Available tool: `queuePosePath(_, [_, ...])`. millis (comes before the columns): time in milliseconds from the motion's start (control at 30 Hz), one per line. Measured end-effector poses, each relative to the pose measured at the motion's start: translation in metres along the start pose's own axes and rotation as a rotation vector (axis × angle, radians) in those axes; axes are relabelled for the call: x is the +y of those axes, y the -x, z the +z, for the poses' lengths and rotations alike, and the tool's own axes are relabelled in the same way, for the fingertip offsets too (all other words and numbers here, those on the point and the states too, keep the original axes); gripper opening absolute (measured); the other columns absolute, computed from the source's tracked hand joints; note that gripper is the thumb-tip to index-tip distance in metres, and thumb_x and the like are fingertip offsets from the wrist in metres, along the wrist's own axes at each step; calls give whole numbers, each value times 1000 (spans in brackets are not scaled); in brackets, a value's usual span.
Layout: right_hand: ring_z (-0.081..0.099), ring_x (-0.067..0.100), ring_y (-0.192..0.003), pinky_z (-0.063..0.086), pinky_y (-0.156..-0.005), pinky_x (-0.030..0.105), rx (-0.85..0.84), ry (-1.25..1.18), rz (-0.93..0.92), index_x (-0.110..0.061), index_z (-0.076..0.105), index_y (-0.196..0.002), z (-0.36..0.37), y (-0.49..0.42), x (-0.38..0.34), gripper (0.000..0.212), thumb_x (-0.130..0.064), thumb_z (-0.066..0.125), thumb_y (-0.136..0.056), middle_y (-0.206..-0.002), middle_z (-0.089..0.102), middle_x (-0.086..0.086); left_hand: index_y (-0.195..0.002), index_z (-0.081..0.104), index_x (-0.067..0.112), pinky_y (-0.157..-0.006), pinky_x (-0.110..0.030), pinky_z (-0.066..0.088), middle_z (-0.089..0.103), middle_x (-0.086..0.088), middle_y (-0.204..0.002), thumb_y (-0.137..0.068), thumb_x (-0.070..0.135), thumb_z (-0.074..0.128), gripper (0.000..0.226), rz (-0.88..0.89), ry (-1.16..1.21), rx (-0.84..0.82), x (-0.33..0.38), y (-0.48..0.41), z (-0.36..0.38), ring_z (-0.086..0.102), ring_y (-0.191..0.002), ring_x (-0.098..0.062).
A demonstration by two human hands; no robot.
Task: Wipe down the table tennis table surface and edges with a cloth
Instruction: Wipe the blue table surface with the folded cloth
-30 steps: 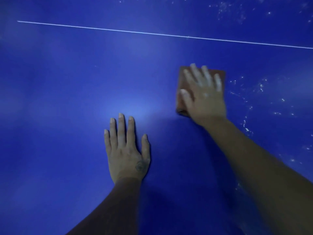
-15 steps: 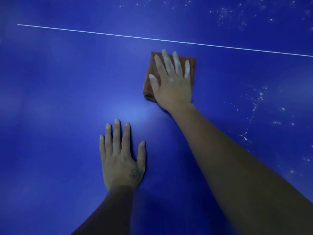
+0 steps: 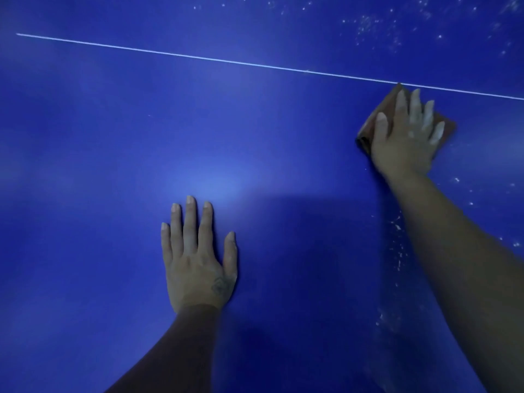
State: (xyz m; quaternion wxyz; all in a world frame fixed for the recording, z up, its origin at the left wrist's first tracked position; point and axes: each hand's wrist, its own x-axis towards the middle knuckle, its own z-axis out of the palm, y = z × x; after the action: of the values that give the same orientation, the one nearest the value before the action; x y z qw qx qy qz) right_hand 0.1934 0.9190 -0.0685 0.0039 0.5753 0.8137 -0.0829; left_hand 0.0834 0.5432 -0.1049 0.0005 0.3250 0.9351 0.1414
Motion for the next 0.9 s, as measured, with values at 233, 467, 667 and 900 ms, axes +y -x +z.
queuePosePath(233, [8,30,-167,3,-132,59,19,38,-358,-25,22,-172,26,27,-96,67,-53,26,-111,-180,13,0,-168,39,13,-136,-57,14,26,-7,-180,-109,50,46,70,-5,2,5,1,0,-2,14,-169,-29])
queuePosePath(467, [13,28,-166,8,-132,59,48,27,-295,-30,23,-171,17,-20,-18,68,-57,25,-109,-180,17,-4,-166,42,11,-135,-58,15,28,-9,-179,-109,47,48,68,1,-2,23,3,0,-2,18,-169,-32])
queuePosePath(667, [4,30,-167,3,-131,64,51,-22,115,-26,17,-172,0,-21,73,71,-58,21,-109,-181,9,-1,-167,41,11,-136,-57,14,27,-9,-179,-109,46,50,68,-4,2,28,3,0,-3,16,-169,-31])
queuePosePath(900, [7,32,-167,5,-131,63,60,-28,-19,-27,20,-172,13,22,-18,69,-55,29,-109,-181,12,1,-166,43,12,-136,-56,14,29,-9,-179,-109,46,47,67,9,-7,52,2,0,-2,18,-168,-30])
